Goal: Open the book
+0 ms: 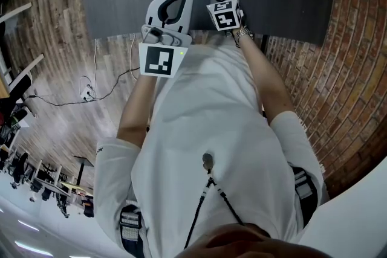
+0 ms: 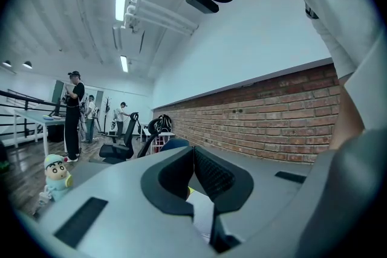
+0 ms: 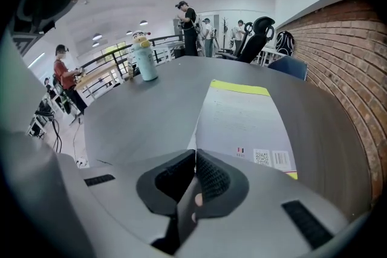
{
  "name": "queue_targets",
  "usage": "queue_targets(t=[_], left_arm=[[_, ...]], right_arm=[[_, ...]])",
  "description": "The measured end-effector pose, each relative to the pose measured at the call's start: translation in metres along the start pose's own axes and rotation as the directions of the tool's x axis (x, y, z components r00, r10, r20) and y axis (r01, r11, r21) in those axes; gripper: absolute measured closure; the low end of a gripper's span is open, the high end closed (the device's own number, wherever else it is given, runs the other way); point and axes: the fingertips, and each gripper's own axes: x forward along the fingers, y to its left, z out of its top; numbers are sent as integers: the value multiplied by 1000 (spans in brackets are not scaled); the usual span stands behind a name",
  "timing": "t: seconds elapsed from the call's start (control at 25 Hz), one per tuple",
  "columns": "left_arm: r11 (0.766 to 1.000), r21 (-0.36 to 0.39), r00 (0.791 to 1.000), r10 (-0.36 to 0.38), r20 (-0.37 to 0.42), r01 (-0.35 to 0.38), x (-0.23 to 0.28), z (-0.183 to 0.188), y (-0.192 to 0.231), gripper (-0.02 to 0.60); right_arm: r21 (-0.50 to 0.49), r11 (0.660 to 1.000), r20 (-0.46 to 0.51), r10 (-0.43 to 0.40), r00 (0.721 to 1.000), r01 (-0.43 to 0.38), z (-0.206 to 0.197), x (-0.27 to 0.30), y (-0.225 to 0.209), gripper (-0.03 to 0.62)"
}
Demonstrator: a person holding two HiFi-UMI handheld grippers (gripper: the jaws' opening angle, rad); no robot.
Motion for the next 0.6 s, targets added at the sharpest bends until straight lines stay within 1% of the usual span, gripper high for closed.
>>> queue_targets(t=[0.24,0.6], left_arm=[[1000,7,1000,24,5,-24,3,3,-12,558],[997,13,997,75,17,-75,15,8,-27,558]], right_arm=[[-1,999,21,41,999,-41,4,-9,-2,556],[-29,995,36,94,995,-93,9,-21,-13,556]])
